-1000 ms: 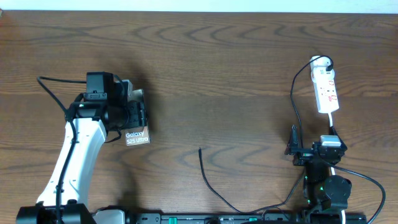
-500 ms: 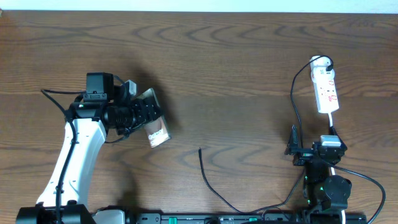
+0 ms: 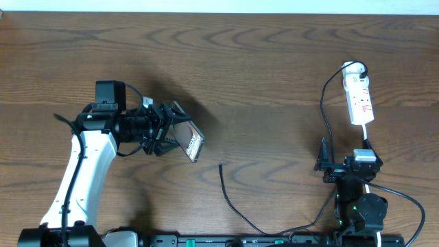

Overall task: Plug charger to phone and switch on socket
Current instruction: 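Lift the phone with the left gripper and tilt it upright toward center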

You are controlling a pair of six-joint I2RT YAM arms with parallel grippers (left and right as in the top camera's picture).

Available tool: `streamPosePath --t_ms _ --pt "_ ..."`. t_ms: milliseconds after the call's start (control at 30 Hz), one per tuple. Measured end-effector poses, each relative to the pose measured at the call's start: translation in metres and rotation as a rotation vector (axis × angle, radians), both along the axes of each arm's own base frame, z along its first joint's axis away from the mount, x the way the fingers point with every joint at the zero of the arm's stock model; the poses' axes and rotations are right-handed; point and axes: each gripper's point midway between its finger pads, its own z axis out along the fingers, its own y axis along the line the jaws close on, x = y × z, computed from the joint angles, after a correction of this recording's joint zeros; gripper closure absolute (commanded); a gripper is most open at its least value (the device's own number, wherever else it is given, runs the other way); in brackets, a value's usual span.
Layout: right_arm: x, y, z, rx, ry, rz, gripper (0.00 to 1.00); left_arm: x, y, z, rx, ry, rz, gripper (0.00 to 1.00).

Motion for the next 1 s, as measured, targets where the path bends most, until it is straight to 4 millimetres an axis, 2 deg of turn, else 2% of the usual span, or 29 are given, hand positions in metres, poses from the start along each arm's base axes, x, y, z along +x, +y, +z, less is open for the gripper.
streamPosePath --t_ms 233,1000 --pt "0.000 0.000 0.000 0.000 0.000 0.000 0.01 -0.020 -0.005 0.001 -0.070 0.224 0.080 0.93" --pt "0.000 0.000 0.000 0.000 0.000 0.000 0.01 -0.028 -0.027 0.039 -0.336 0.322 0.049 0.93"
